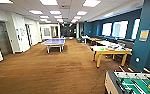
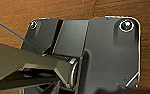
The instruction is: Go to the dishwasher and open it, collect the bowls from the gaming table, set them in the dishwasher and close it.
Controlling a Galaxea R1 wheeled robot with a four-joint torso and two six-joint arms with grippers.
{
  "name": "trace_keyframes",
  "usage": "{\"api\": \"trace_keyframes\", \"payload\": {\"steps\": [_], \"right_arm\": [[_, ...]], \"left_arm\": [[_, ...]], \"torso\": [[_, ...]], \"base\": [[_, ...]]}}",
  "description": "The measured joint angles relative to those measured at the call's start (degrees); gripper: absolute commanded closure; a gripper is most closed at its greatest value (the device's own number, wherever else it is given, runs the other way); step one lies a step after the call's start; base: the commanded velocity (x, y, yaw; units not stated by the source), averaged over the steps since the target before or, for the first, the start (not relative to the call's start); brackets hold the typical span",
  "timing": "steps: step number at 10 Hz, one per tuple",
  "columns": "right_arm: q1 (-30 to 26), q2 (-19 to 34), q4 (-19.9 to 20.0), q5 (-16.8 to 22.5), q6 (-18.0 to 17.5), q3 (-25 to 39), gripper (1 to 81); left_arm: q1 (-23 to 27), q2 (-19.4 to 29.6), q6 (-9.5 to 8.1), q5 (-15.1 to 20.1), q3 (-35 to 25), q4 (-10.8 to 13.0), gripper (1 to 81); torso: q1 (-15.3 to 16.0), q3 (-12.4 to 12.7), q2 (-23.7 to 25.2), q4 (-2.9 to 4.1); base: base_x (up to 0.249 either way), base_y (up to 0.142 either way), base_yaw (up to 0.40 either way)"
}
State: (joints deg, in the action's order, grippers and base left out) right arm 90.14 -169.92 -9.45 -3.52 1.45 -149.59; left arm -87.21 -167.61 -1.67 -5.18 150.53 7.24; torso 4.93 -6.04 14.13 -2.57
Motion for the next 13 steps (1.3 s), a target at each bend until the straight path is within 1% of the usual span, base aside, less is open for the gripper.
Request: {"api": "trace_keyframes", "payload": {"steps": [8, 10, 12, 13], "right_arm": [[-0.1, 0.0, 0.0, 0.0, 0.0, 0.0, 1.0], [-0.4, 0.0, 0.0, -0.2, 0.0, 0.0, 1.0], [0.6, 0.0, 0.0, 0.2, 0.0, 0.0, 1.0], [0.3, 0.0, 0.0, 0.1, 0.0, 0.0, 1.0]], "left_arm": [[0.1, 0.0, 0.0, 0.0, 0.0, 0.0, 1.0], [0.6, 0.0, 0.0, -0.3, 0.0, 0.0, 1.0], [-0.5, 0.0, 0.02, 0.1, 0.0, 0.0, 1.0], [-0.3, 0.0, 0.02, 0.2, 0.0, 0.0, 1.0]], "torso": [[0.0, 0.0, 0.0, 0.0], [0.0, 0.0, 0.0, 0.0], [0.0, 0.0, 0.0, 0.0], [0.0, 0.0, 0.0, 0.0]], "base": [[0.114, 0.0, 0.0], [0.079, 0.0, 0.0], [0.079, 0.0, 0.0], [0.079, 0.062, 0.0]]}}
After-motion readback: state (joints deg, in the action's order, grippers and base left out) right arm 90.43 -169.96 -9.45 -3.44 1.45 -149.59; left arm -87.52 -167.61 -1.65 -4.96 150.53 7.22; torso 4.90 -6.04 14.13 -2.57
